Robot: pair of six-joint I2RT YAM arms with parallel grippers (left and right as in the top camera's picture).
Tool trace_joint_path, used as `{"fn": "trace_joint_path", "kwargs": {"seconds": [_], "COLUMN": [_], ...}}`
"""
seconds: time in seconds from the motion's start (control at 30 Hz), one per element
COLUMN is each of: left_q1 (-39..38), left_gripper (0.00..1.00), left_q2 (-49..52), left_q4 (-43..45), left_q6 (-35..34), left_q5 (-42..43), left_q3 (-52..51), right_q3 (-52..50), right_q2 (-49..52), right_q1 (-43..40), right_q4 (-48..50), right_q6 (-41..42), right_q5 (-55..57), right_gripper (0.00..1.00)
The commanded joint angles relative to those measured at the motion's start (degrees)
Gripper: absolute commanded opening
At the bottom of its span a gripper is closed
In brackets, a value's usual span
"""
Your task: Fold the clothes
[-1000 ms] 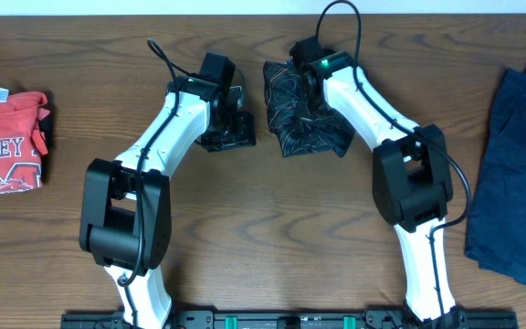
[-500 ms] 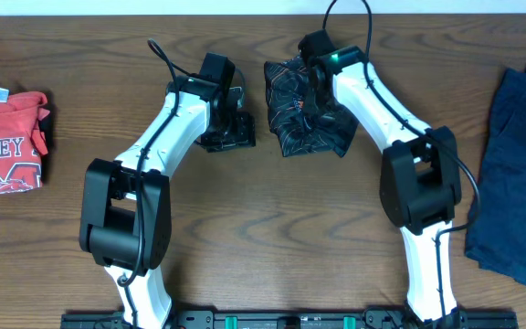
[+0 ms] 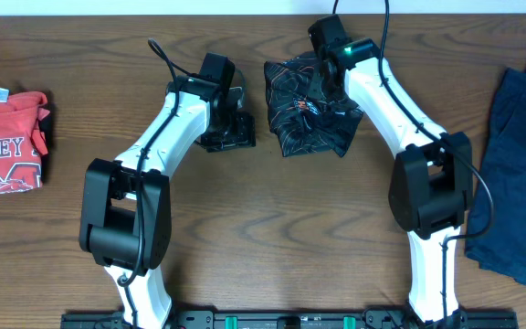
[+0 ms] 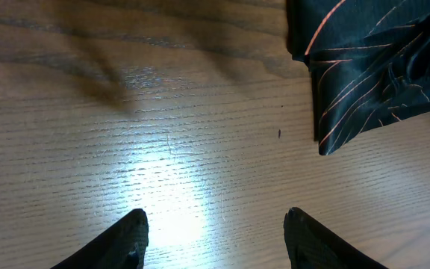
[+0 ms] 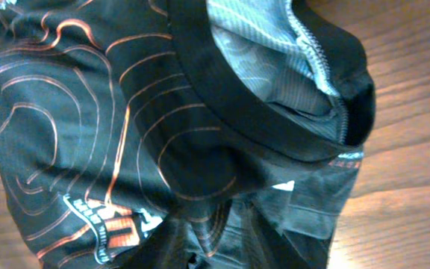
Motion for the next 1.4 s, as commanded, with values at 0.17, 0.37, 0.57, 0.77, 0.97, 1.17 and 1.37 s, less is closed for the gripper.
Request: {"fn": "trace_joint_path", "kwargs": {"seconds": [0.17, 0.37, 0.57, 0.77, 0.97, 1.17, 1.37], "left_q1": [0.2, 0.2, 0.2, 0.2, 0.2, 0.2, 0.2], "left_gripper": [0.61, 0.61, 0.61, 0.61, 0.61, 0.61, 0.61], "left_q2": [-0.1, -0.1, -0.1, -0.1, -0.1, -0.1, -0.1], "left_q4": [-1.0, -1.3, -1.4, -1.2, -0.5, -0.4, -0.3], "left_q6": [0.6, 0.6, 0.6, 0.6, 0.6, 0.8, 1.0], "left_q5": [-0.1, -0.1, -0.1, -0.1, -0.1, -0.1, -0.1], "left_q3": [0.5, 0.5, 0.5, 0.5, 0.5, 0.5, 0.5], "right_q3": [0.2, 0.2, 0.2, 0.2, 0.2, 0.2, -1.4], "right_q2": [5.1, 5.3, 4.9, 3.3, -1.1, -4.2, -3.2], "right_q1": [-0.3, -0.5, -0.4, -0.4, -0.4, -0.5, -0.3], "right_q4": [2.2, 2.8, 0.6, -6.4, -8.6, -12.2, -14.2], "right_q6": [0.0, 0.0, -0.3, -0.7, -2.6, -1.0, 0.2], "right_q5": [-1.6, -1.6, -1.5, 0.2, 3.1, 2.2, 1.5], "right_gripper": [0.45, 0.19, 0.01, 0.01, 0.01, 0.01, 0.01]}}
